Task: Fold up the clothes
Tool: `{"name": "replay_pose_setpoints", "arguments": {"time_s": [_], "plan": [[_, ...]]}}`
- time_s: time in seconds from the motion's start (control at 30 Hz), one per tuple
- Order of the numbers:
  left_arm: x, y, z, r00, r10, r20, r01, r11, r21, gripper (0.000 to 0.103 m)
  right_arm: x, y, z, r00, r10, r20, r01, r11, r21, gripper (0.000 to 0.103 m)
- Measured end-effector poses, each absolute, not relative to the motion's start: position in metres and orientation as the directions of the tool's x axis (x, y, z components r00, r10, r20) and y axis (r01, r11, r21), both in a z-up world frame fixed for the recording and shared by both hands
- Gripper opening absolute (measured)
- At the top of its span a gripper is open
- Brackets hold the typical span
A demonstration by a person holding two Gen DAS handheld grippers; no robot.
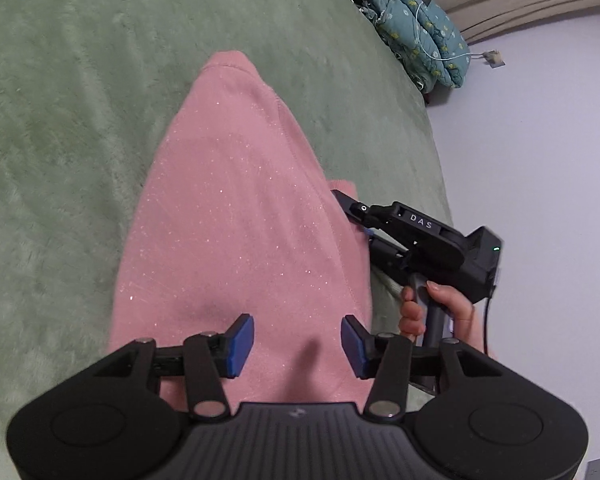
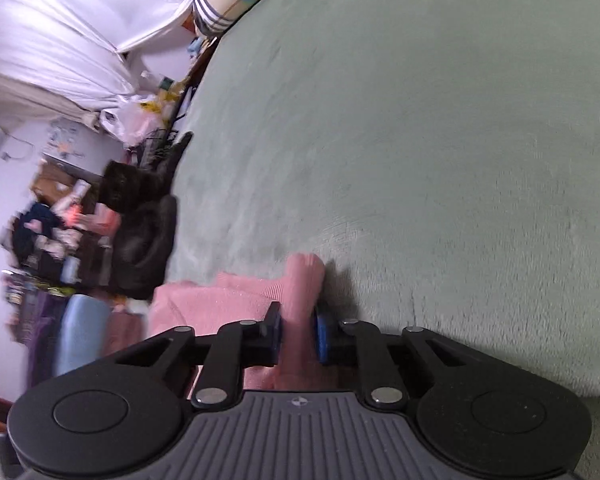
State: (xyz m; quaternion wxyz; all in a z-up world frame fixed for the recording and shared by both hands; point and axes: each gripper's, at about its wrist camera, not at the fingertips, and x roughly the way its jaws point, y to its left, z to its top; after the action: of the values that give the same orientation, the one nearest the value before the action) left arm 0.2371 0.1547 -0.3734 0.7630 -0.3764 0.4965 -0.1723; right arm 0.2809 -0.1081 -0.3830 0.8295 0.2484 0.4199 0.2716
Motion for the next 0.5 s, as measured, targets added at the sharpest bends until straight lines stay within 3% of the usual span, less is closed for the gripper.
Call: {"name": "replay_pose_setpoints", "arguments": {"time_s": [0.07,0.13,0.2,0.33,0.4,0.43,0.5], "plan": [[0.234,0.152,-0.373,0.453,-0.634,-0.627,-0.092,0.667,-0.740,0.047,0.255,-0.094,-0.358,0.625,0.580,-0.522,-0.410,0.813,0.413,0.008],[0.236,0.151,-0.384,0.438,-0.638,-0.634,-0.080,0.674,-0.734,0.046,0.255,-0.090,-0.369,0.648,0.497,-0.576,-0.406,0.866,0.291,0.007],[0.239,0.153,-0.389,0.435,-0.647,-0.626,-0.089,0.661,-0.745,0.041,0.272,-0.094,-0.392,0.590,0.491,-0.641,-0.358,0.871,0.337,0.009],[0.237,0.163,-0.393,0.434,-0.670,-0.603,-0.133,0.614,-0.778,0.040,0.270,-0.113,-0.367,0.710,0.421,-0.564,-0.239,0.898,0.369,0.012],[0.243,0.162,-0.394,0.431,-0.677,-0.597,-0.140,0.603,-0.785,0.041,0.269,-0.132,-0.353,0.695,0.526,-0.489,-0.244,0.813,0.529,0.014],[0.244,0.161,-0.394,0.429,-0.676,-0.599,-0.142,0.604,-0.784,0.041,0.272,-0.136,-0.354,0.651,0.590,-0.477,-0.253,0.761,0.597,0.020],[0.244,0.160,-0.392,0.426,-0.669,-0.609,-0.139,0.616,-0.775,0.041,0.286,-0.125,-0.367,0.450,0.748,-0.488,-0.201,0.617,0.761,0.031]]}}
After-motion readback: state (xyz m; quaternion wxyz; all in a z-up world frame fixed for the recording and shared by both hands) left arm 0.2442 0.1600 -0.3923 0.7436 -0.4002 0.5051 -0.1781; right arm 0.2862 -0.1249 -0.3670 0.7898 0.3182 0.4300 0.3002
